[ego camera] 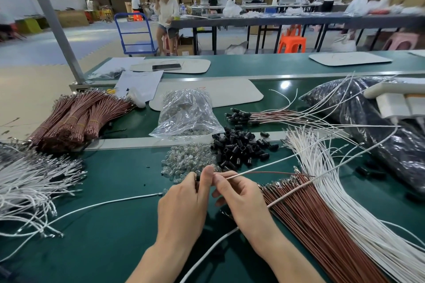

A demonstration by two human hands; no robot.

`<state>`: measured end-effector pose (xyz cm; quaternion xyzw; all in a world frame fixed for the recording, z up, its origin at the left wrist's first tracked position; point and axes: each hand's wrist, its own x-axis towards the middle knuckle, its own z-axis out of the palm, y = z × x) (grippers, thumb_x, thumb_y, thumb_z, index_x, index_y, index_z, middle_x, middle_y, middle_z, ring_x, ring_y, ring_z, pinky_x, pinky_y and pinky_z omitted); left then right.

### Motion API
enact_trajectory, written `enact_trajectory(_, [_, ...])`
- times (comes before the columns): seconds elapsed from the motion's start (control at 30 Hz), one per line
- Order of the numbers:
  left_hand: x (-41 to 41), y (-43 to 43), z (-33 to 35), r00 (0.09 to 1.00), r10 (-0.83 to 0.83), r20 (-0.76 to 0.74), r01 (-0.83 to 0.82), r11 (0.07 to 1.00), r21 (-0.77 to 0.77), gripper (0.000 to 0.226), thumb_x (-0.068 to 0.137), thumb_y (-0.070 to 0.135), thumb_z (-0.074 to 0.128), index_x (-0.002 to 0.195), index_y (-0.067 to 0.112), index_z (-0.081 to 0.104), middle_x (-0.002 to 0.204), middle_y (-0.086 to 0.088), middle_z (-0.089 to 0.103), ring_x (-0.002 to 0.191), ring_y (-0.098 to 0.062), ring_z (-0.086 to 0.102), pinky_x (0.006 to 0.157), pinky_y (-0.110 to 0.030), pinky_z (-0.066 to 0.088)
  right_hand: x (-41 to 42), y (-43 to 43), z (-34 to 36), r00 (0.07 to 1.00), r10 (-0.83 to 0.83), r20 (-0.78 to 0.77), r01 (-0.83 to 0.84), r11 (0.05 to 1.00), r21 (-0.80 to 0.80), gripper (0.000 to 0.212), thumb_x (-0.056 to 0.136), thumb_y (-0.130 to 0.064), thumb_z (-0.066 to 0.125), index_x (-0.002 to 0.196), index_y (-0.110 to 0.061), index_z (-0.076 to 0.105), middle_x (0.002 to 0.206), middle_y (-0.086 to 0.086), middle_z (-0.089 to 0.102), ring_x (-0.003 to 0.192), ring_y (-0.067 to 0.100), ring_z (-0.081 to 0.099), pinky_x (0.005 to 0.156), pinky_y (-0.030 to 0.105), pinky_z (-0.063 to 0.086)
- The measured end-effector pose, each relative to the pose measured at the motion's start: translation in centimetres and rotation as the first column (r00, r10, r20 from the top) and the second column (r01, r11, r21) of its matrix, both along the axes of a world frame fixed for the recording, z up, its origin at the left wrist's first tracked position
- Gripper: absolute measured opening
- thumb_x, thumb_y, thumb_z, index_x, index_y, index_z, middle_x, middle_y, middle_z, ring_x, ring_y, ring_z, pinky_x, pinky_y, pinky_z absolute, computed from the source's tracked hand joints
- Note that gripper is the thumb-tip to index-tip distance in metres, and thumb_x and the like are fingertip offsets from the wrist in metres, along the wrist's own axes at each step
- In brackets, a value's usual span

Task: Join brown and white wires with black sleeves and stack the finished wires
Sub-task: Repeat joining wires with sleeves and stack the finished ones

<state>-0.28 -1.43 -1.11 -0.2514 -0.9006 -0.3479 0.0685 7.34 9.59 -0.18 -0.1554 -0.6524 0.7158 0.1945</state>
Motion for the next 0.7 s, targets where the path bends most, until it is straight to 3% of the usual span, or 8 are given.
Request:
enact_trajectory(0.23, [-0.19,0.09,-0.08,0.999,-0.041,0.009,0.041,0.999,-0.033,0.081,0.088,0.076,0.000,0.080,0.026,0.063,0.068,0.008,0.062,0.070,-0.016,0.057,0.069,-0.038,0.043,0.04,0.01,0.02,1.000,-0.006,0.005,0.007,1.000,-0.013,0.023,0.094,-0.031,0.066,0.094,-0.012,0.078,0.081,0.000,0.074,0.073,0.010,0.067,0.070,0.024,0.056])
enact_trajectory(0.43, [-0.36,0.22,-0.10,0.999,-0.044,0.017,0.045,0.997,-0.064,0.084,0.086,0.074,-0.005,0.082,0.026,0.064,0.069,0.007,0.062,0.070,-0.017,0.050,0.072,-0.037,0.040,-0.10,0.08,0.07,1.000,0.001,0.009,-0.001,1.000,-0.006,0.027,0.096,-0.029,0.065,0.096,-0.005,0.076,0.077,0.000,0.072,0.073,0.010,0.067,0.075,0.027,0.058])
enact_trajectory(0.57, [-0.32,0.26,-0.08,0.999,-0.038,0.034,0.040,0.997,-0.064,0.080,0.085,0.074,-0.005,0.074,0.023,0.056,0.071,0.002,0.064,0.077,-0.026,0.059,0.077,-0.041,0.046,-0.22,0.07,0.22,1.000,0.008,0.007,-0.008,1.000,-0.024,0.026,0.097,-0.024,0.064,0.097,0.000,0.075,0.079,0.002,0.072,0.073,0.011,0.066,0.074,0.026,0.058])
enact_trajectory(0.7, [-0.34,0.16,-0.07,0.998,-0.044,0.037,0.047,0.996,-0.080,0.085,0.084,0.074,-0.006,0.079,0.022,0.061,0.075,0.000,0.067,0.083,-0.028,0.064,0.080,-0.042,0.048,-0.25,0.10,0.30,1.000,0.013,0.003,-0.013,0.999,-0.037,0.026,0.097,-0.021,0.064,0.097,0.003,0.074,0.078,0.001,0.072,0.072,0.013,0.066,0.073,0.025,0.058])
